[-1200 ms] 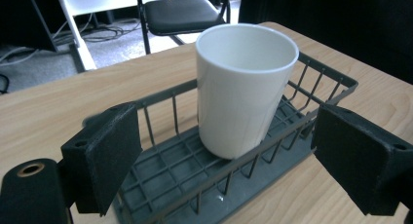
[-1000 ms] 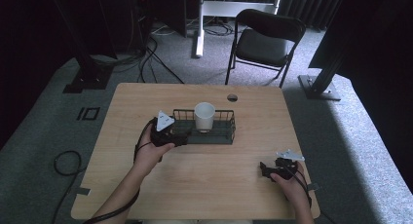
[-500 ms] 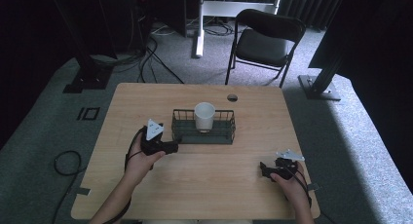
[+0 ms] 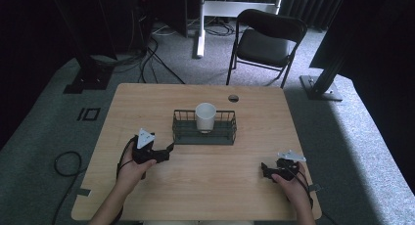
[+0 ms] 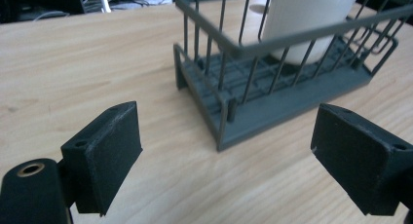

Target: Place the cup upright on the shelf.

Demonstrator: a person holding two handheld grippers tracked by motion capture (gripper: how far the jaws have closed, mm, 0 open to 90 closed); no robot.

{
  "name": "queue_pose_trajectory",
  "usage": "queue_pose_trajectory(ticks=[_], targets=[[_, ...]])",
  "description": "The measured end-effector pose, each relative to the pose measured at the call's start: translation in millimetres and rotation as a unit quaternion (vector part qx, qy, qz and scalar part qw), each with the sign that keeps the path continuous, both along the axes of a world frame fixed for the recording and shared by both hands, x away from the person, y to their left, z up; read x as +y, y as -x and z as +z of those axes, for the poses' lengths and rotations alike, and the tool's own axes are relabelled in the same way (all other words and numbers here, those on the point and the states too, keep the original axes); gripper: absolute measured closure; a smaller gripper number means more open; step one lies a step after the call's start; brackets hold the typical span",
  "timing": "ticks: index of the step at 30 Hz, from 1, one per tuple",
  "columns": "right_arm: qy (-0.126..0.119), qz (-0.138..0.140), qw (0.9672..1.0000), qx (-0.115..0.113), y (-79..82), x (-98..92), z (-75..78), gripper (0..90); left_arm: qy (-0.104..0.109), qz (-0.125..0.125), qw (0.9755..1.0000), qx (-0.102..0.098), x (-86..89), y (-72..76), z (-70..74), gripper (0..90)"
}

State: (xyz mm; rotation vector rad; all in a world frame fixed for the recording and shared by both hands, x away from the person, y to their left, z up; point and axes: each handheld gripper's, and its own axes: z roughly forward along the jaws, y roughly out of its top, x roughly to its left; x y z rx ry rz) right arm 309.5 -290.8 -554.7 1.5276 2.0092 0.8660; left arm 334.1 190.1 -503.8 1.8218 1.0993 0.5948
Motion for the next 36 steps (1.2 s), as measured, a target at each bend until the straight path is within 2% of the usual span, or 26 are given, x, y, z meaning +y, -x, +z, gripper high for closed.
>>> queue_pose_trajectory(ticks=[2,6,8,13,19,24,26,27,28,29,31,32,34,36], targets=[[0.0,0.0,1.0,0.0,0.0,0.0,0.0,10.5,-0.009,-0.012,0.9999,0.006,4.0,2.6,-4.0,11.6],[0.0,0.0,1.0,-0.001,-0.1,-0.1,-0.1,10.5,-0.017,-0.02,0.9995,0.016,12.8,7.3,-11.5,11.6],[0.001,0.001,1.0,-0.001,0.0,-0.2,-0.1,10.5,-0.011,-0.02,0.9995,0.022,20.3,10.8,-17.2,11.6],[0.001,0.001,1.0,-0.001,0.0,-0.2,-0.1,10.5,-0.022,-0.018,0.9993,0.024,33.2,17.0,-25.4,11.6],[0.001,0.001,1.0,-0.001,-0.1,-0.2,-0.2,10.5,-0.022,0.004,0.9989,0.041,46.4,21.6,-33.5,11.6],[0.001,0.001,1.0,-0.001,-0.1,-0.2,-0.2,10.5,-0.052,0.005,0.9975,0.048,55.1,24.9,-40.2,11.6],[0.001,0.001,1.0,-0.001,-0.1,-0.1,-0.1,10.5,-0.036,0.019,0.9979,0.051,60.7,25.6,-43.2,11.6],[0.001,0.001,1.0,-0.001,-0.1,-0.1,-0.1,10.5,-0.036,0.019,0.9979,0.051,60.7,25.6,-43.2,11.6],[0.001,0.001,1.0,-0.001,-0.1,-0.2,-0.1,10.5,-0.035,0.023,0.9973,0.06,63.2,25.7,-43.6,11.6],[0.001,0.001,1.0,-0.001,-0.1,-0.1,-0.1,10.5,-0.047,0.026,0.997,0.055,66.2,26.7,-43.3,11.6],[0.001,0.001,1.0,-0.001,-0.1,-0.2,-0.1,10.5,-0.049,0.031,0.9965,0.06,67.8,26.9,-43.6,11.6],[0.001,0.001,1.0,-0.001,0.0,-0.1,-0.1,10.5,-0.054,0.045,0.9947,0.074,70.2,26.7,-44.4,11.6],[0.001,0.001,1.0,-0.001,-0.1,-0.1,-0.1,10.5,-0.057,0.05,0.9939,0.08,71.3,26.8,-44.8,11.6],[0.001,0.001,1.0,-0.001,0.0,-0.1,-0.1,10.5,-0.075,0.053,0.9914,0.094,71.7,27.0,-45.9,11.6]])
